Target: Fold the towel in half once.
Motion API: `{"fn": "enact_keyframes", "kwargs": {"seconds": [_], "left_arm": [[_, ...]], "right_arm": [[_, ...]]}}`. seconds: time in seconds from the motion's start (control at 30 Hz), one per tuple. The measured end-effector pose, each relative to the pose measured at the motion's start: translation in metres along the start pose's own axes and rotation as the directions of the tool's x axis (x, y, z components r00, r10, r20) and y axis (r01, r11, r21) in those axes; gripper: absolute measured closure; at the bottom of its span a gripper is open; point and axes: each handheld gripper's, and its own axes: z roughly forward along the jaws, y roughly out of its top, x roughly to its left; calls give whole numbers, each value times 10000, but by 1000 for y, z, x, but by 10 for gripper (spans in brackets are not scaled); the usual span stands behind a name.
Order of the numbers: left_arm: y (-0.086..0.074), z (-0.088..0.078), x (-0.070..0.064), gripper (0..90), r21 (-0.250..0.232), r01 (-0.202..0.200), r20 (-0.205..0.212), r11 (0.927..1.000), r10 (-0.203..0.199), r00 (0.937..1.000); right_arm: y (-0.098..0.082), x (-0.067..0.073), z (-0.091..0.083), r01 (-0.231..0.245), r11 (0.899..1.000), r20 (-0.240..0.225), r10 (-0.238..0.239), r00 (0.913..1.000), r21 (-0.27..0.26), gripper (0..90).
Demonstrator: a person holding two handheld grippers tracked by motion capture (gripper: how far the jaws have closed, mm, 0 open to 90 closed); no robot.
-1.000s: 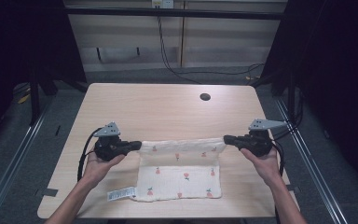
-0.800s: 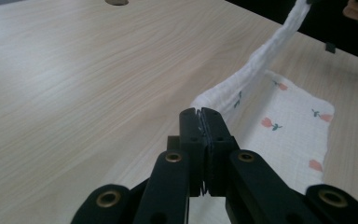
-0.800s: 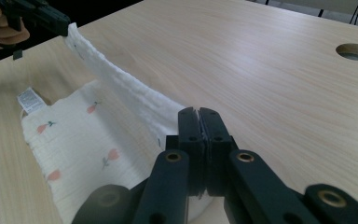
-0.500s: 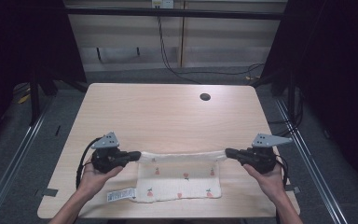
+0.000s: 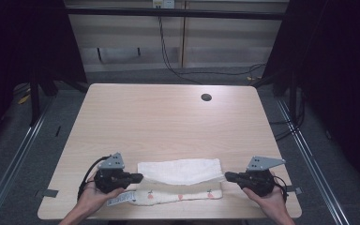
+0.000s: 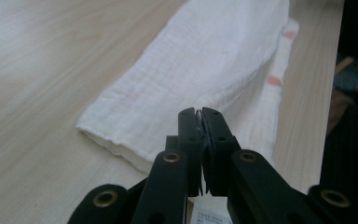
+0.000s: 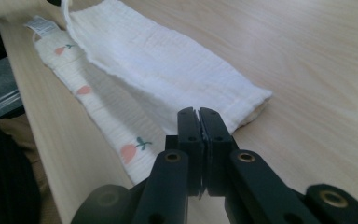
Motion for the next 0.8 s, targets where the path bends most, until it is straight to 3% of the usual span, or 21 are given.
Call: {"fn": "enact_keyframes", "kwargs": {"seconds": [0.03,0.17,0.27,0.43,0.6,0.63,0.77,0.8], "left_arm": [[-1,-1,0,873,-18,-19,289,10000,20,9996],[-6,2,-1,846,95,58,371,9999,-62,9993],[-11,1,-2,831,126,145,354,9998,-149,9993],[-11,1,8,754,59,455,230,9989,-456,9987],[-10,11,18,680,311,576,43,9979,-577,9983],[-11,14,20,664,408,592,-7,9974,-593,9982],[-13,22,20,641,811,418,-210,9958,-403,9990],[-13,23,19,646,923,410,-182,9949,-395,9991]], "right_arm": [[-2,0,-2,-172,9999,-294,172,9994,18,873],[-6,2,-2,-81,9998,-244,85,9997,196,865],[-11,1,0,-182,9989,-32,184,9998,433,784],[-4,5,-5,-316,9995,-201,315,9993,-41,722],[2,8,10,-124,9996,-227,131,9997,268,661],[6,10,21,25,9989,-325,-10,9995,458,622],[11,10,41,153,9965,-428,-119,9990,821,575],[10,9,45,-11,9962,-666,69,9978,869,578]]}}
